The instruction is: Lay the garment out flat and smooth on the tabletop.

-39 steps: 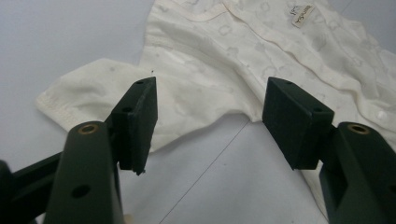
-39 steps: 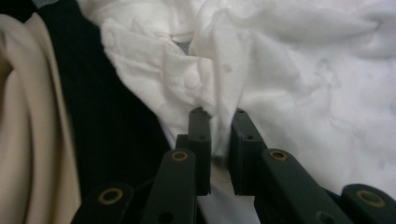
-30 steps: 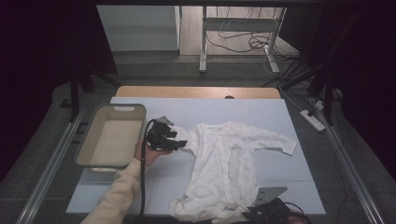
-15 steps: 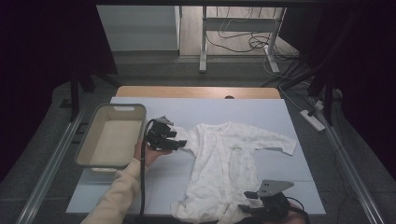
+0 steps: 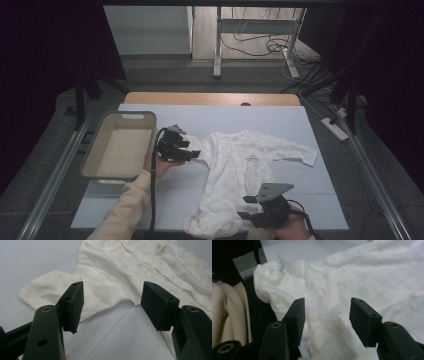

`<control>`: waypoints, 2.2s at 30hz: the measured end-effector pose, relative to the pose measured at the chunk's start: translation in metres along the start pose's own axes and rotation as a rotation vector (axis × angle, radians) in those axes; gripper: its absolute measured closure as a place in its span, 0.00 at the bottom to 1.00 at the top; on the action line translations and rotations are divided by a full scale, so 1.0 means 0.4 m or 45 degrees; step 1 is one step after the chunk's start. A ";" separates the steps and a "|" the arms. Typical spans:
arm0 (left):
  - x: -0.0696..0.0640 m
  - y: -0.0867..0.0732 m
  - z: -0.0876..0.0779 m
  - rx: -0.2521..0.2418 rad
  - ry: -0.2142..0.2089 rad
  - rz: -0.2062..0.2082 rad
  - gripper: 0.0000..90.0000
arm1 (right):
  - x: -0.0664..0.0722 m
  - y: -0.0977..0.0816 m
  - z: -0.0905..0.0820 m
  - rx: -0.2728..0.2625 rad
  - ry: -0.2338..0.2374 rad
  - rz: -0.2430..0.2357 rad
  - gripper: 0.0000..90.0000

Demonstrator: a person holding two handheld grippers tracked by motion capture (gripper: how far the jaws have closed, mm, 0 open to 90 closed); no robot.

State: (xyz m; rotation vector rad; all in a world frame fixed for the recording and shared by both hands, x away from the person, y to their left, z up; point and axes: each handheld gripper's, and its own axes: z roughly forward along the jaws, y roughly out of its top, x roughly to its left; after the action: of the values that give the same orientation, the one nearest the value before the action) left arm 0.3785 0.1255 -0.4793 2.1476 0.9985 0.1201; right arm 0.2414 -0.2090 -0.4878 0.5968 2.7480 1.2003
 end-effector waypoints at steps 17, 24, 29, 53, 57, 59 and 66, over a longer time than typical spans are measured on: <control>0.004 -0.003 0.000 0.002 0.005 -0.005 0.40 | 0.059 0.110 0.165 0.090 0.211 -0.117 0.51; 0.000 -0.002 0.000 0.001 0.005 0.002 0.39 | 0.113 0.121 0.184 0.110 0.273 -0.178 0.53; -0.005 0.001 0.003 0.002 0.000 0.007 0.39 | 0.112 0.129 0.219 0.150 0.257 -0.184 0.53; -0.004 0.001 -0.001 0.000 0.005 0.011 0.39 | 0.143 0.112 0.243 0.232 0.376 -0.228 0.95; -0.003 0.000 -0.002 -0.001 0.006 0.008 0.39 | 0.168 0.102 0.230 0.247 0.427 -0.270 0.94; -0.003 0.000 -0.002 -0.001 0.007 0.008 0.39 | 0.169 0.098 0.223 0.236 0.427 -0.266 0.88; 0.000 -0.001 -0.003 -0.004 0.007 0.005 0.39 | 0.114 0.104 0.180 0.089 0.312 -0.126 0.58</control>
State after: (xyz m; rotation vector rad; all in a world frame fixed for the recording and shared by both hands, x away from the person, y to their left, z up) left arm 0.3779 0.1263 -0.4788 2.1477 0.9971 0.1296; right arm 0.2290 -0.1163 -0.5040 0.3339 2.9908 1.2346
